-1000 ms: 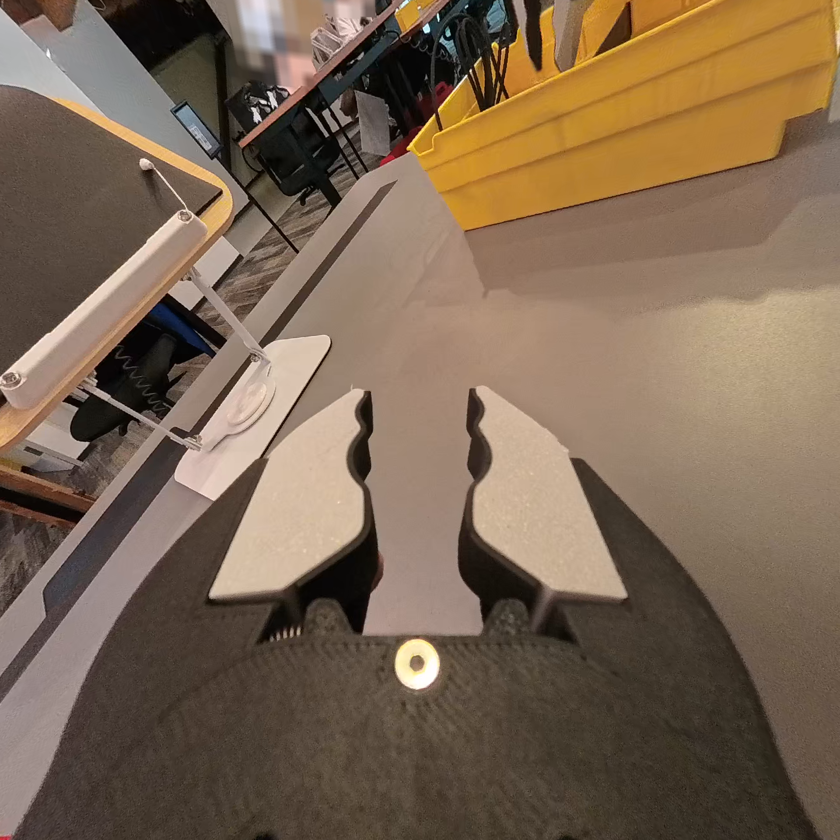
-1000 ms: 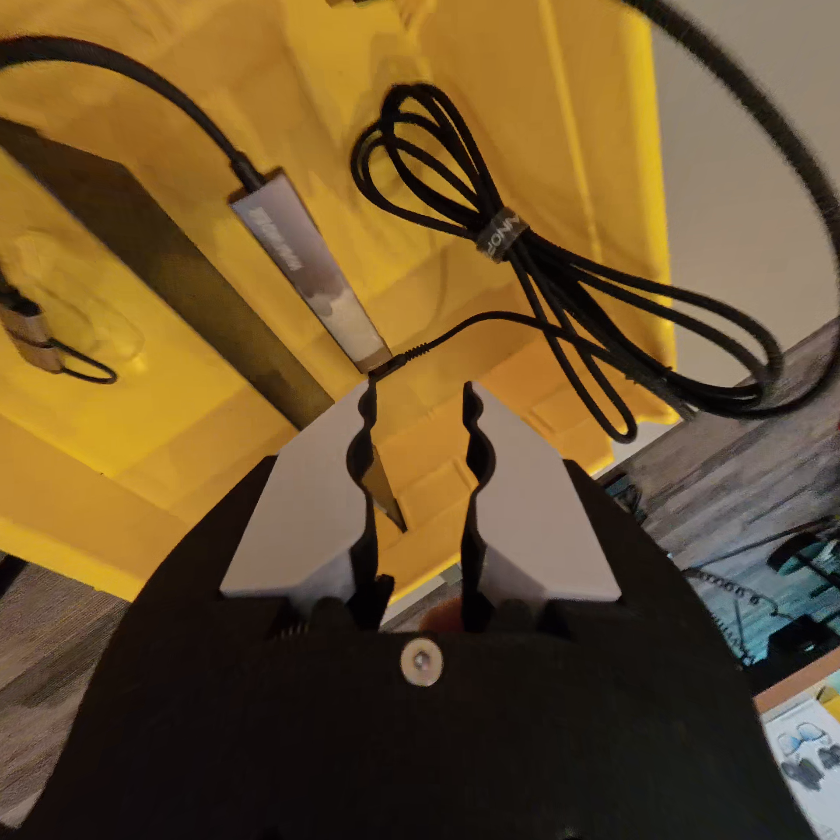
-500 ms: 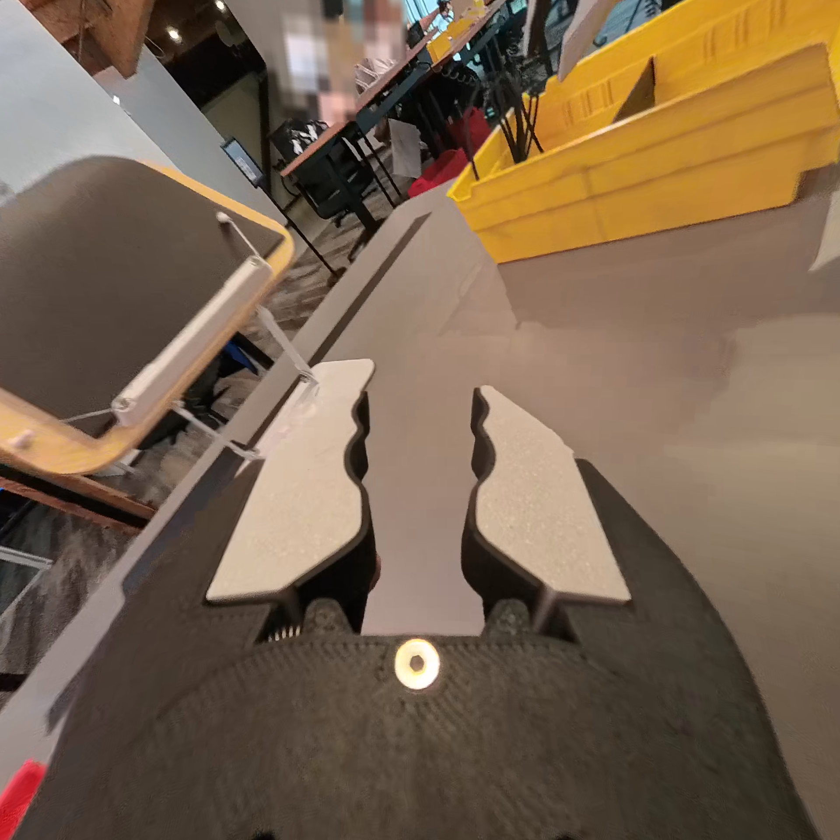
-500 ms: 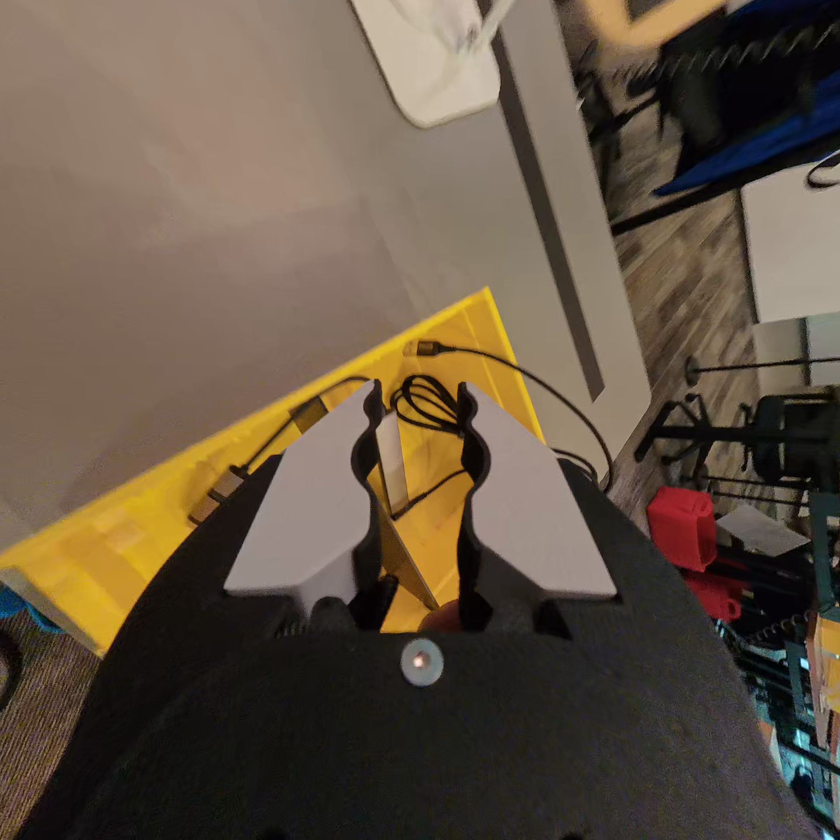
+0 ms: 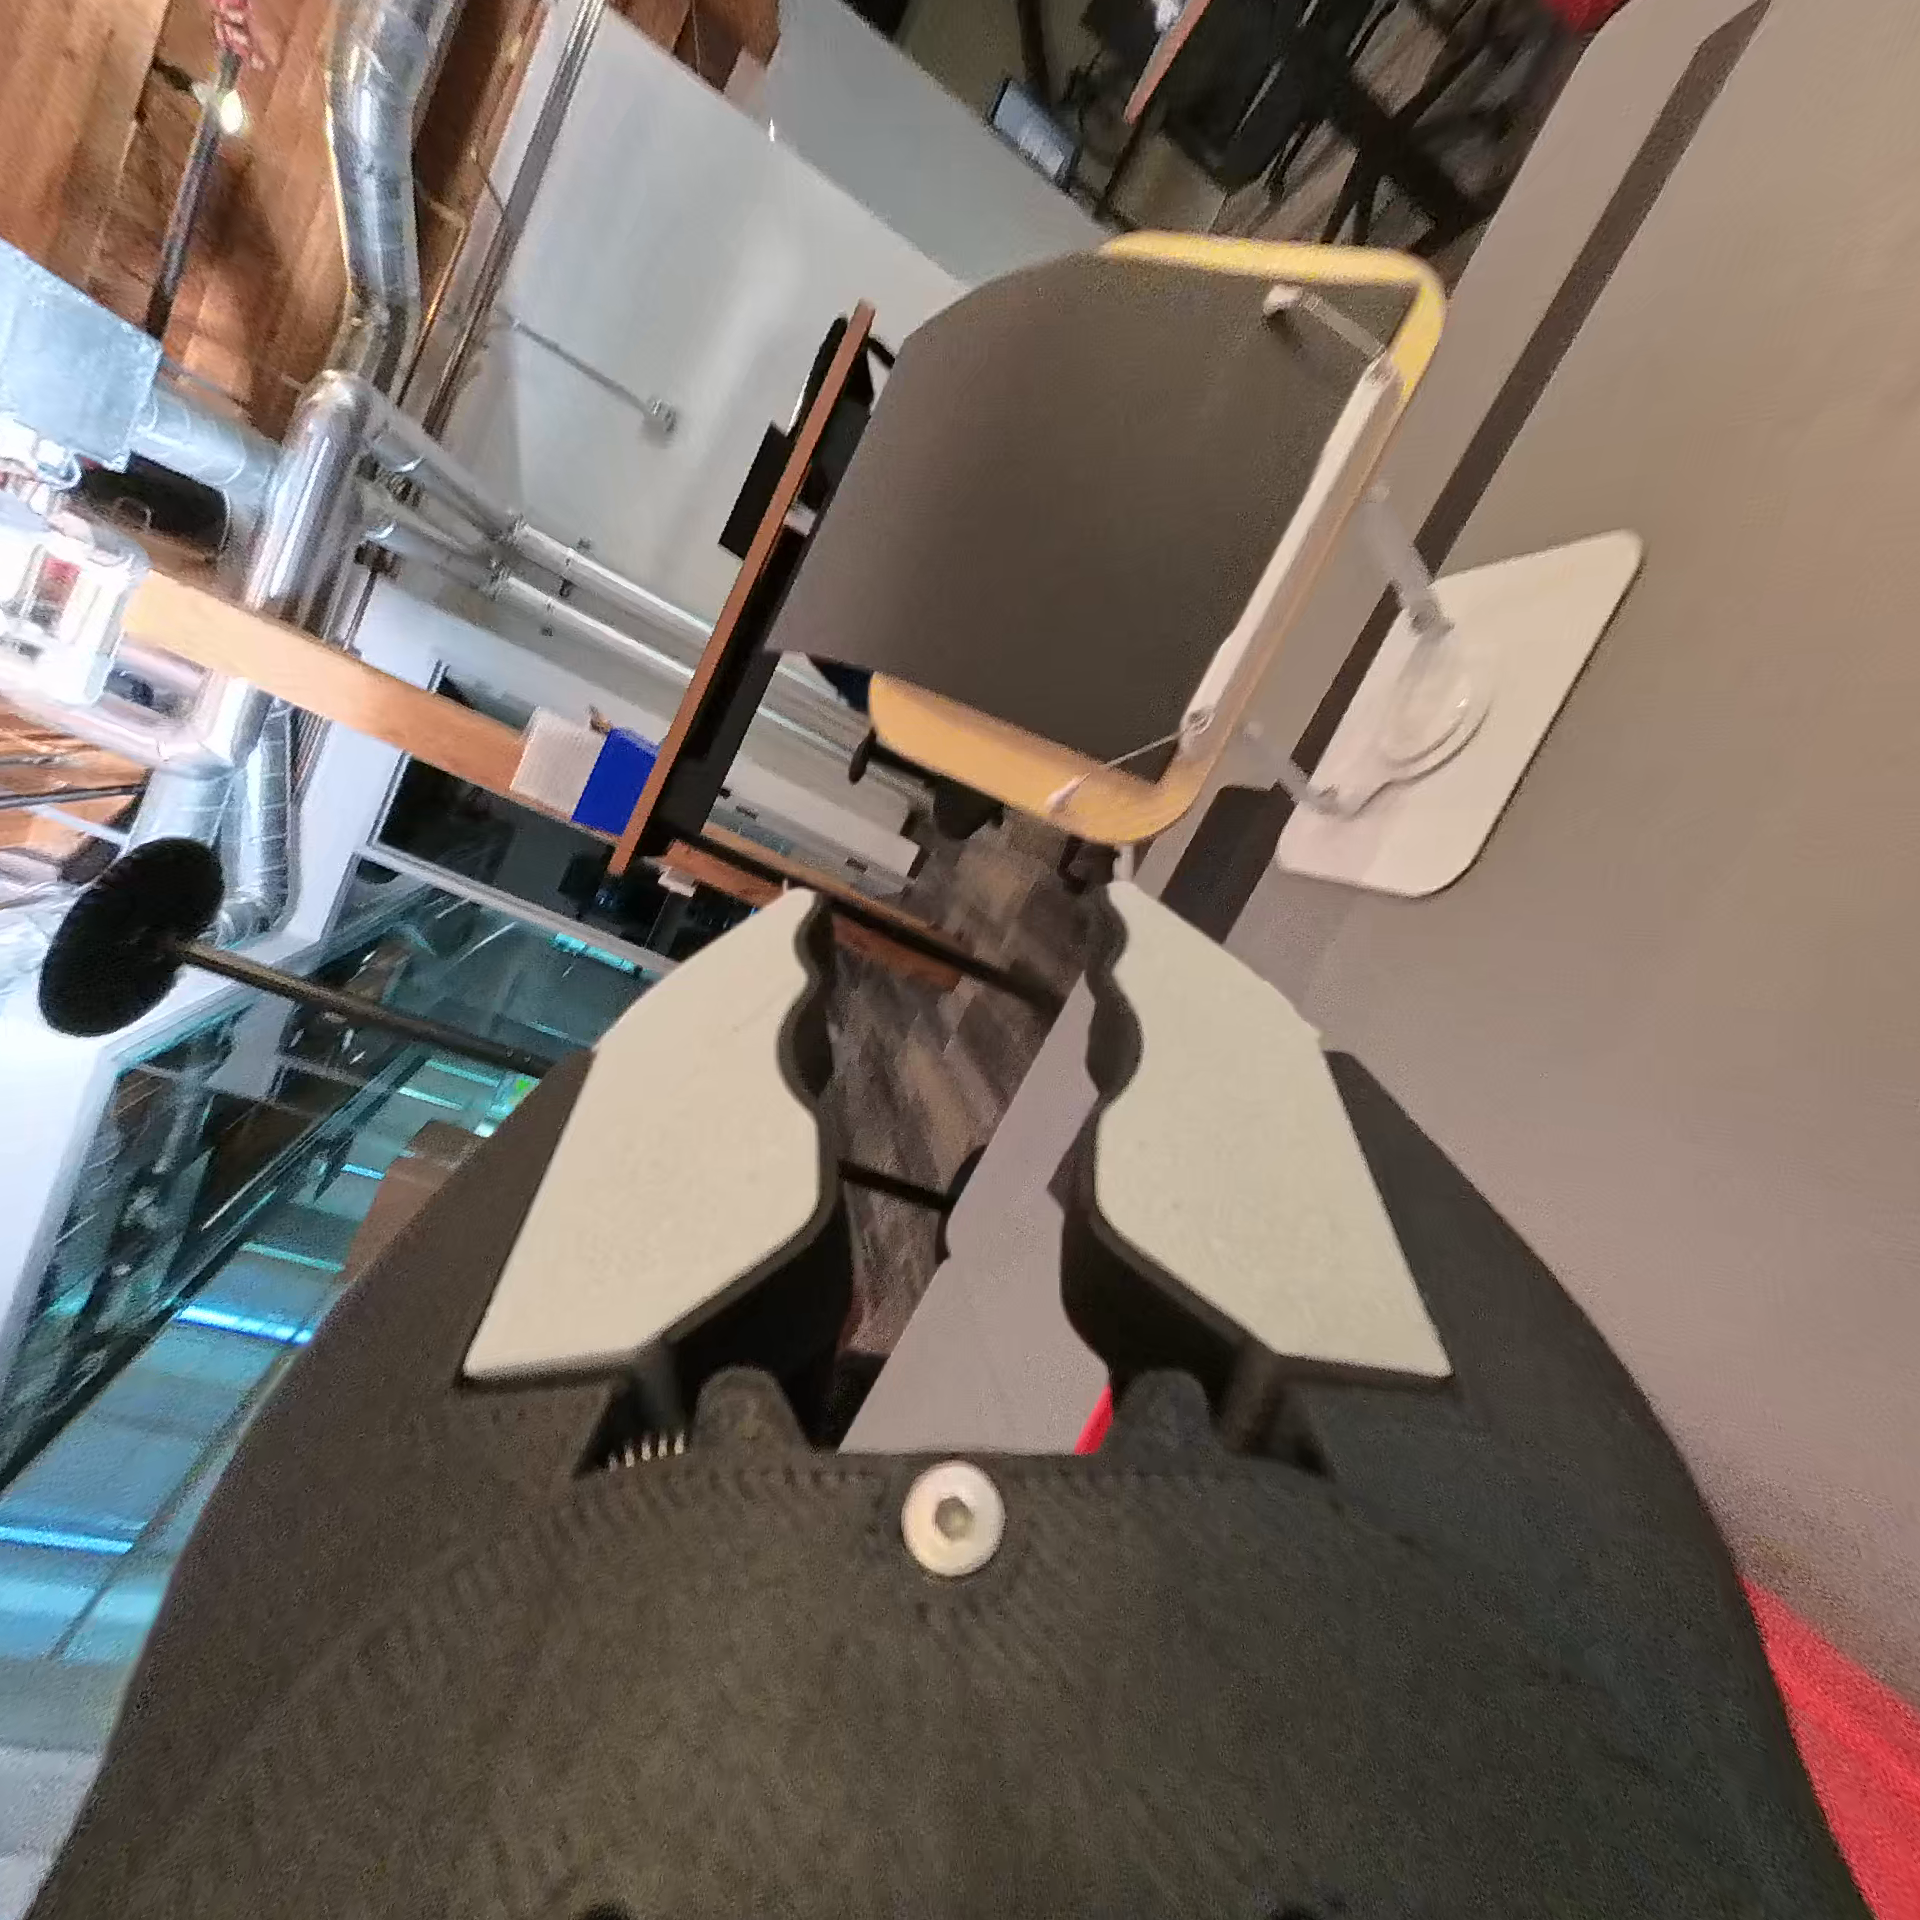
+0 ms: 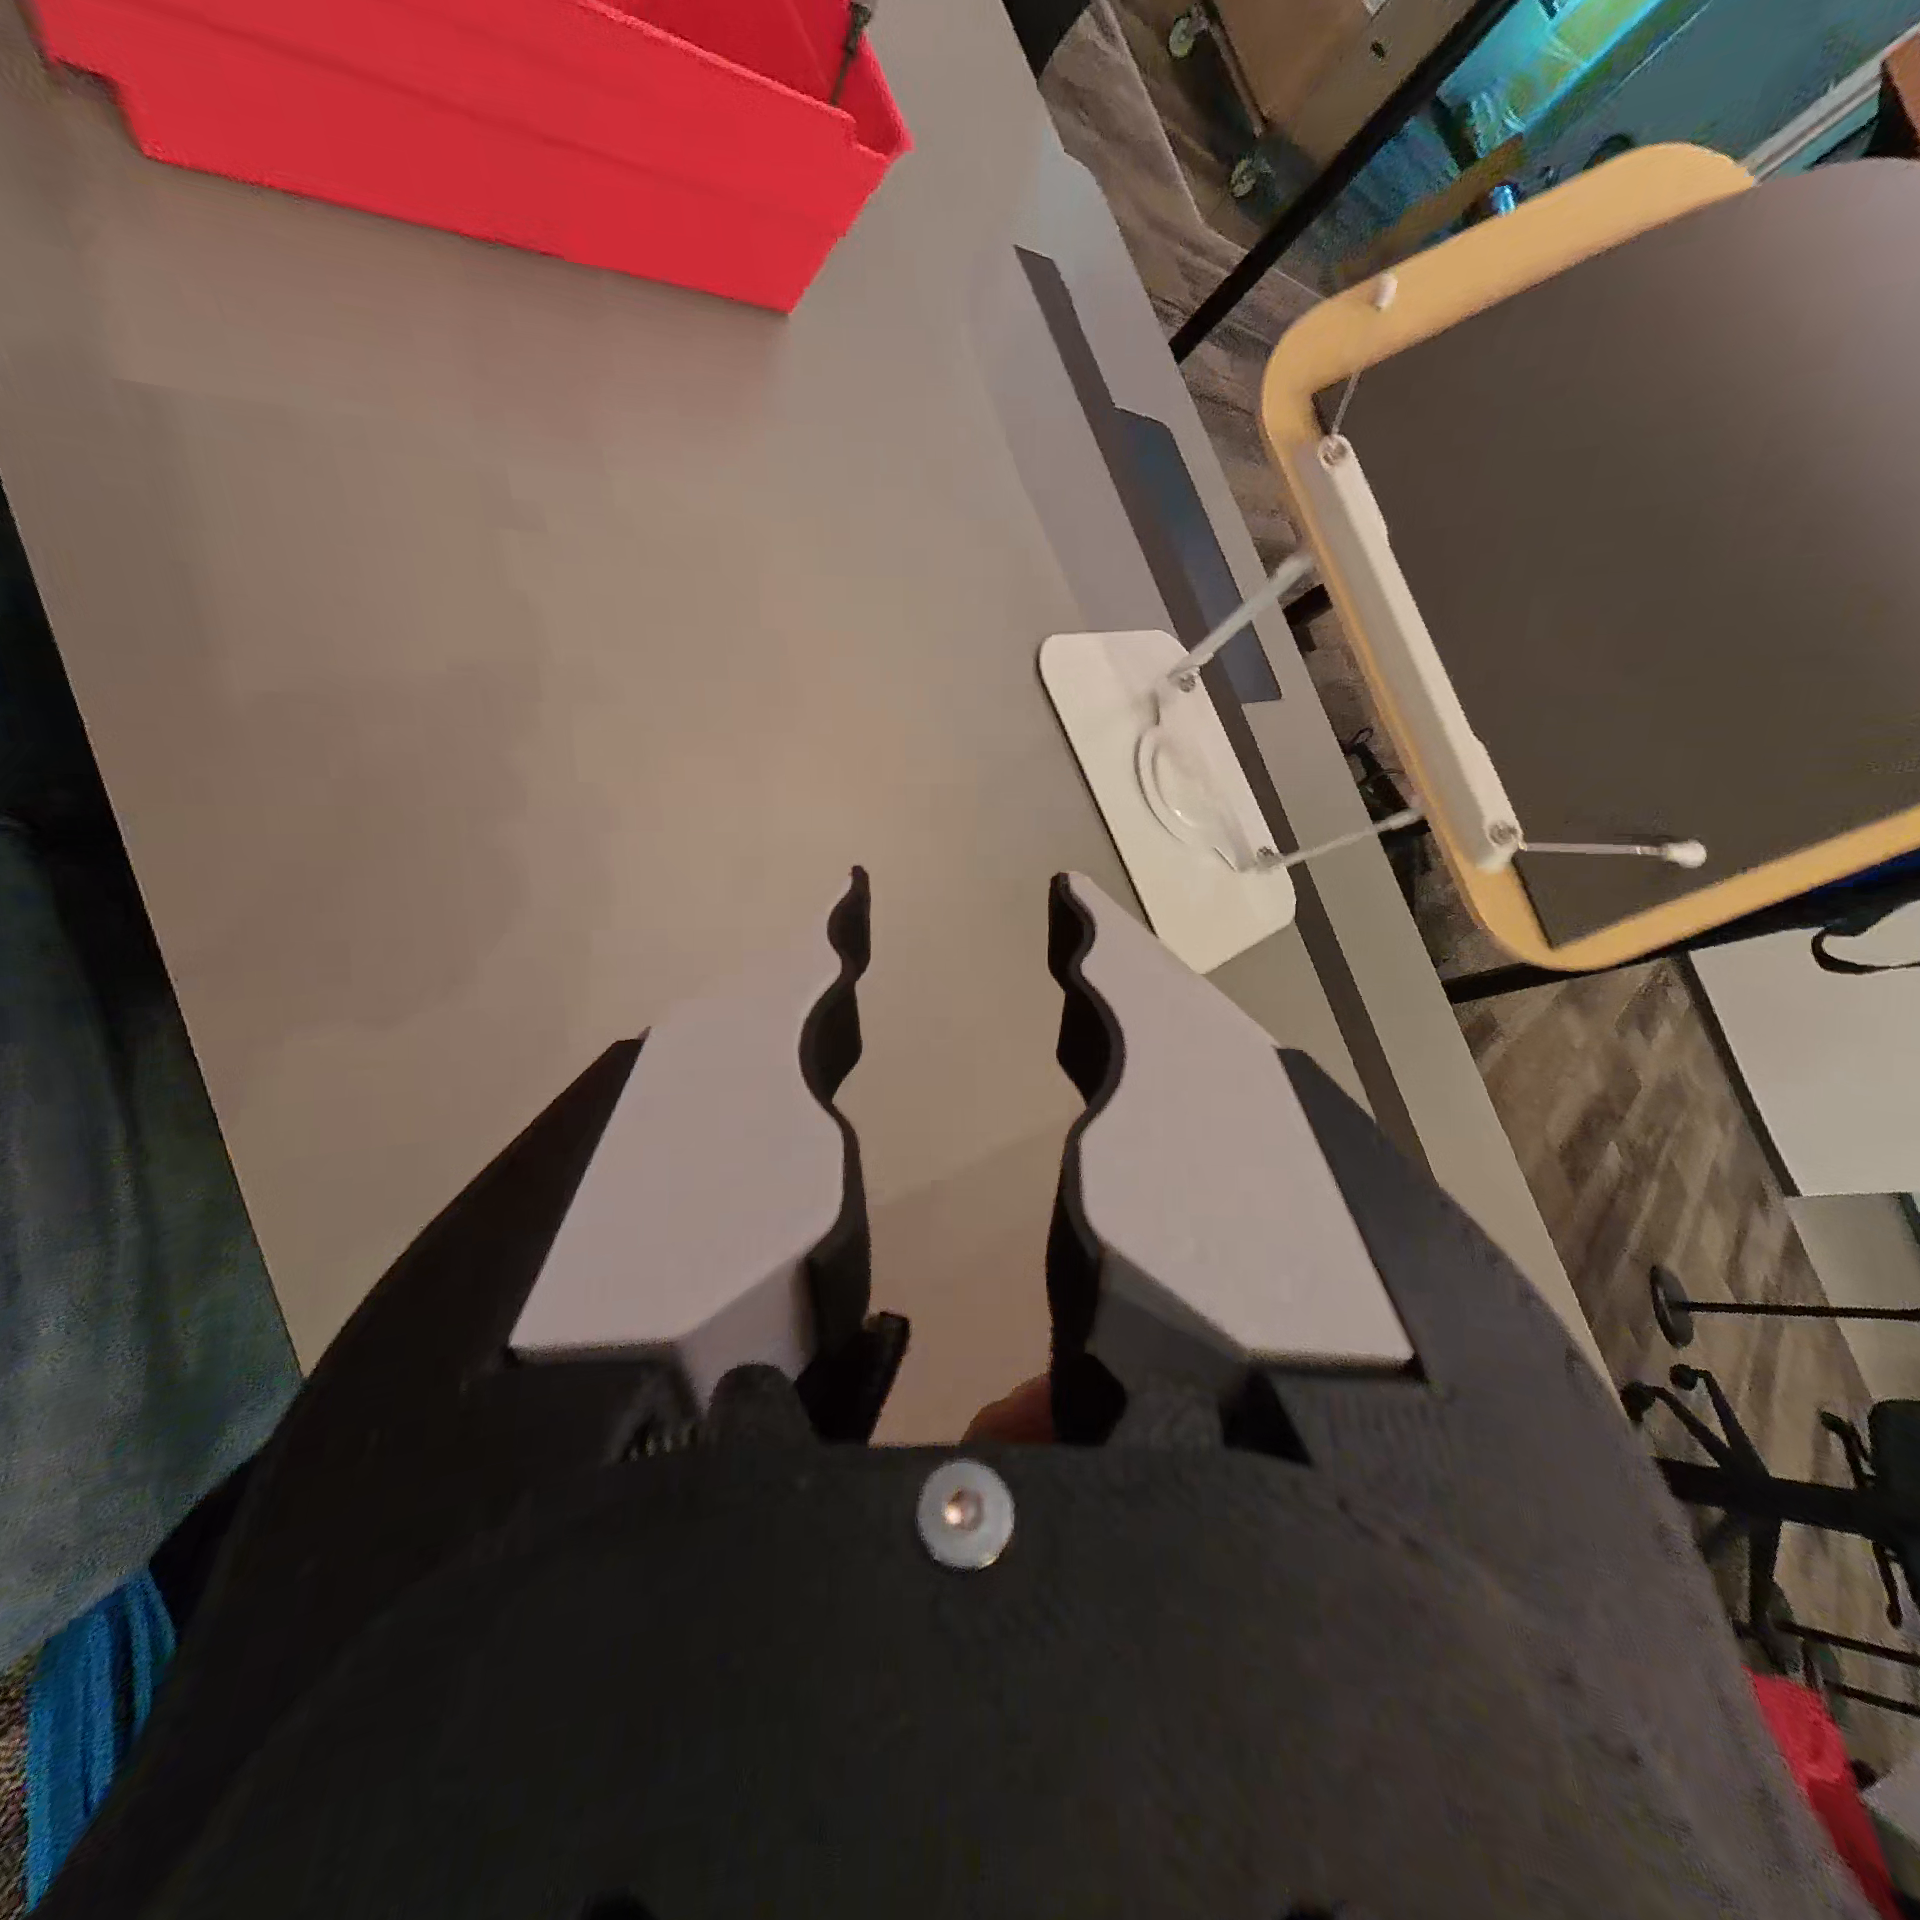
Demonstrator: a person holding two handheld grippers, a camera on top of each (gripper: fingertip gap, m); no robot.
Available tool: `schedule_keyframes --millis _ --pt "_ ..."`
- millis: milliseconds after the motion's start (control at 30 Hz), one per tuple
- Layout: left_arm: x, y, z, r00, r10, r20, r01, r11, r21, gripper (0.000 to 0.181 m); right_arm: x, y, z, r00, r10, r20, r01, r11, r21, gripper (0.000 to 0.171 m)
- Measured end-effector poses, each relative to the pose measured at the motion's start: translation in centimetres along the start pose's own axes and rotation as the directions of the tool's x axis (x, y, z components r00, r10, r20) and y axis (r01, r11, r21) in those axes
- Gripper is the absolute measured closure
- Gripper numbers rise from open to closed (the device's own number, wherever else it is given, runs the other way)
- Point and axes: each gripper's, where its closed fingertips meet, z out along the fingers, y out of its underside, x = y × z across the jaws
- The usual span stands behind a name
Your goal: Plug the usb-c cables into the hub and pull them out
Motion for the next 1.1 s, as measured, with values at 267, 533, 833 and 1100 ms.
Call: schedule_keyframes --millis 267,533,833,1100 --pt "0.6 7.4 -2.2 0.998 0.039 -0.05 -0.047 0.984 -0.171 0.134 -4.1 -5.1 4.1 0.998 -0.037 0.058 0.036 0.999 0.029 0.131" --pt "2.4 13.7 -2.5 0.997 -0.009 -0.078 -0.013 0.962 -0.273 0.132 -6.3 -7.7 6.5 0.99 0.11 0.085 -0.116 0.991 0.066 0.122" --pt "2.4 17.4 -2.7 0.991 -0.08 -0.103 0.04 0.94 -0.338 0.13 -7.5 -6.5 8.7 0.948 0.318 0.03 -0.319 0.943 0.089 0.116" --pt "2.6 19.9 -3.7 0.98 -0.13 -0.148 0.06 0.911 -0.407 0.128 -9.0 -5.1 10.4 0.954 0.3 -0.026 -0.297 0.951 0.08 0.116"
